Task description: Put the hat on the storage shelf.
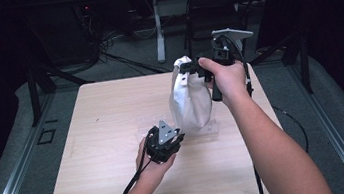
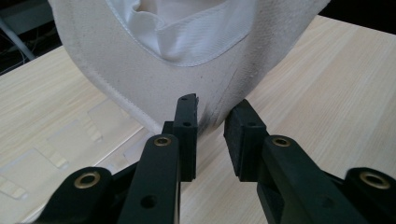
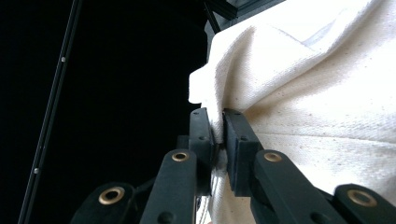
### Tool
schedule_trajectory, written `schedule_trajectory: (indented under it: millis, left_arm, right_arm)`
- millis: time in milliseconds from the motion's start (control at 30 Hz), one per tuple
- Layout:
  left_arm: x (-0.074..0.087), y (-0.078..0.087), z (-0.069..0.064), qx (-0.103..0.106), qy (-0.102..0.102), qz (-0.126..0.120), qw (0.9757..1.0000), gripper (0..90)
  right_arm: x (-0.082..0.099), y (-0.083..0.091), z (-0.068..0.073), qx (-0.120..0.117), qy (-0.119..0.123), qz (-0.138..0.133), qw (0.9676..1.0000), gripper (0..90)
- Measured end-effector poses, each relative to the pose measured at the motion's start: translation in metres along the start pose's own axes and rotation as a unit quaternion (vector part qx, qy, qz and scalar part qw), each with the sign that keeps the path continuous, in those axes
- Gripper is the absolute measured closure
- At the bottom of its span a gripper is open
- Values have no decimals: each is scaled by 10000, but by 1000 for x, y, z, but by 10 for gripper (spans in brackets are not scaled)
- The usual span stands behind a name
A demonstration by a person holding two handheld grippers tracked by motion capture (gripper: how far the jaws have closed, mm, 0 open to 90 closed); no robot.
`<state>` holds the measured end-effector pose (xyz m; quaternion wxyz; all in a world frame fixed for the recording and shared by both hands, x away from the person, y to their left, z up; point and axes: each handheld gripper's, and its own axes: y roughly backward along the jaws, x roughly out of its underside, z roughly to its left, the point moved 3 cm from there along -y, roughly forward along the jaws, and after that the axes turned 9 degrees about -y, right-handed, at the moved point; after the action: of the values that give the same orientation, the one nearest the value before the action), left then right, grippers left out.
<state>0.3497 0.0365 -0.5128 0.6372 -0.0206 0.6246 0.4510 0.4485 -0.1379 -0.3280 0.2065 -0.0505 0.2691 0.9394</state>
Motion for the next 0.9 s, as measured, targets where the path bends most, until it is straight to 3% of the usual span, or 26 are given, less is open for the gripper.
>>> schedule_trajectory:
  millis: [400,700,900]
  left_arm:
    - [6,7,10,30,76,-47,10000,794]
    - [11,11,21,182,323,-53,9993,815]
    - [18,9,20,144,520,-88,9985,825]
  right_arm:
    - [2,-8,2,-16,40,89,10000,827]
    - [2,-16,1,-13,28,101,9999,825]
    - [2,-23,-1,-22,0,135,9999,825]
